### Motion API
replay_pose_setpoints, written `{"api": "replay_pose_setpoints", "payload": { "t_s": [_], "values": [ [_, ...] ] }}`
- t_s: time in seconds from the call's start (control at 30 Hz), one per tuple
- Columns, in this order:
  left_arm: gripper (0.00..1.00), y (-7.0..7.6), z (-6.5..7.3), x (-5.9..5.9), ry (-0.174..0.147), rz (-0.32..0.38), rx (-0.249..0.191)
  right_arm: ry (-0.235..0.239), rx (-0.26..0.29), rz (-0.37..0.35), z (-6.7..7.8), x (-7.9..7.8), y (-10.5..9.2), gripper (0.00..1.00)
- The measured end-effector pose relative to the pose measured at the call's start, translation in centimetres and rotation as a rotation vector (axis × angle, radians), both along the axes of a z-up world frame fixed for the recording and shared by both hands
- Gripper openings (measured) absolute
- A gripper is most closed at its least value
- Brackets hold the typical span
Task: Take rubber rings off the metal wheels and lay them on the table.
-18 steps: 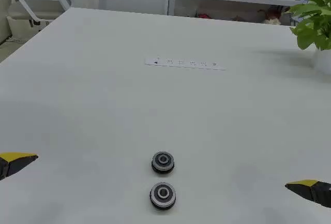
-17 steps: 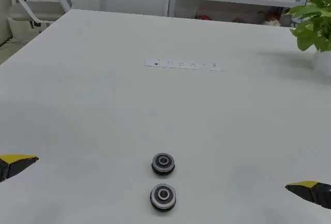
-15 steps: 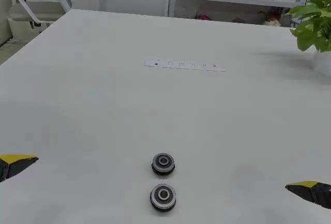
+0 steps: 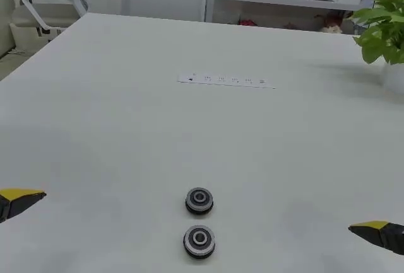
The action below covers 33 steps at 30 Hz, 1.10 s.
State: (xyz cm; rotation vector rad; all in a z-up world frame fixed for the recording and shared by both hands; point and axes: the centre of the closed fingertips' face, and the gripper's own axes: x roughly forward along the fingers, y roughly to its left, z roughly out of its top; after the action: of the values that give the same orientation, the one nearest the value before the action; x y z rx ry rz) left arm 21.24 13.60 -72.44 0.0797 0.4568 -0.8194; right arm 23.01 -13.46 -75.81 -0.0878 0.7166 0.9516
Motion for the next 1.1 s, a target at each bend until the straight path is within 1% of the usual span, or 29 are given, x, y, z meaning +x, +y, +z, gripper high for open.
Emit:
{"api": "replay_pose_setpoints", "payload": {
  "t_s": [0.7,0.87,1.1],
  "values": [
    [1.0,0.11,-0.25,0.2,0.0,0.008,-0.003,0.01,0.0,0.0,-0.3,0.02,-0.03,0.96],
    [1.0,0.08,-0.17,0.35,-0.005,0.011,-0.007,0.012,-0.001,0.0,-0.39,0.07,-0.05,0.96],
    [1.0,-0.05,-0.44,0.27,0.002,0.01,-0.007,0.017,-0.002,-0.001,-0.5,0.04,-0.04,0.96]
  ]
}}
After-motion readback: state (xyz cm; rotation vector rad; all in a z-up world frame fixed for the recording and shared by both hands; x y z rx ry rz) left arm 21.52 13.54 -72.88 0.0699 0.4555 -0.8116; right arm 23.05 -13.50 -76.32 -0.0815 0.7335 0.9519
